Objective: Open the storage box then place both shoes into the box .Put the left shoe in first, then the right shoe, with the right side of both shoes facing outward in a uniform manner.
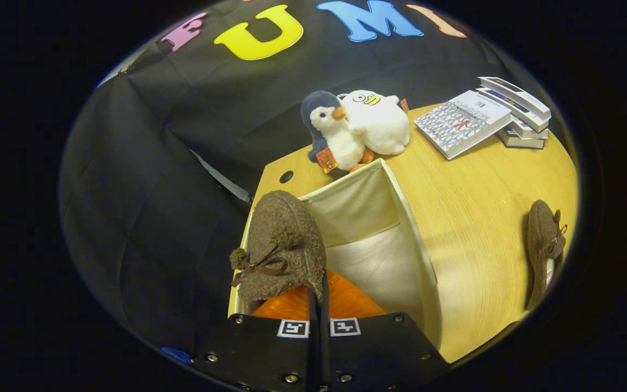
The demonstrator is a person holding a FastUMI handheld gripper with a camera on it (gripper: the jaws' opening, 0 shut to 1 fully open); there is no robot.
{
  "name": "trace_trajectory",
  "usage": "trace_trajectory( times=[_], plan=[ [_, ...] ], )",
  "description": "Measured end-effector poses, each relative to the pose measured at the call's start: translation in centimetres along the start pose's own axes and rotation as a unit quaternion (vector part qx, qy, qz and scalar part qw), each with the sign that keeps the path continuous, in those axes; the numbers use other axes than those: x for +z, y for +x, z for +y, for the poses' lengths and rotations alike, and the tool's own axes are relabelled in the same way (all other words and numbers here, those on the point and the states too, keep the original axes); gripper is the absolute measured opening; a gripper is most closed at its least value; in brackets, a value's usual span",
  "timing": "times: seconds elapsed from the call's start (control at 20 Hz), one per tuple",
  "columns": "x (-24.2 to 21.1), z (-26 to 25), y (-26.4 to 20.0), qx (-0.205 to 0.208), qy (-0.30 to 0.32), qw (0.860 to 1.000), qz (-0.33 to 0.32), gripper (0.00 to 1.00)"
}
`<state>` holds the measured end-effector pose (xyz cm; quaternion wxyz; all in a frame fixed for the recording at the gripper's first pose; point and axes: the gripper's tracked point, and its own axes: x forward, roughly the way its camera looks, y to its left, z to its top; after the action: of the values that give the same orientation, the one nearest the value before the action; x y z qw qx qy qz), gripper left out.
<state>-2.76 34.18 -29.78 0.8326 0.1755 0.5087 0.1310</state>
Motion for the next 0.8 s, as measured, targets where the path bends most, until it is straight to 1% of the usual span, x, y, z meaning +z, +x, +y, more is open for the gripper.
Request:
trace_trajectory(
  times=[0.1,0.25,0.4,0.45,0.5,0.55,0.65,0.7,0.8],
  plan=[
    [-0.9,0.0,0.4,-0.008,-0.008,1.000,0.005,0.00],
    [-1.8,0.1,1.3,-0.011,0.001,1.000,0.012,0.00],
    [-2.6,-0.3,2.1,-0.023,0.000,1.000,0.020,0.00],
    [-2.7,-0.3,2.3,-0.023,-0.003,1.000,0.021,0.00],
    [-2.7,0.2,2.3,-0.013,-0.007,1.000,0.021,0.01],
    [-2.8,0.9,2.5,-0.002,-0.012,1.000,0.026,0.09],
    [-2.9,1.3,1.7,0.006,-0.044,0.999,0.030,0.46],
    [-2.6,1.6,1.1,0.013,-0.060,0.998,0.021,0.50],
    [-1.6,2.0,0.1,0.017,-0.092,0.996,0.010,0.99]
  ],
)
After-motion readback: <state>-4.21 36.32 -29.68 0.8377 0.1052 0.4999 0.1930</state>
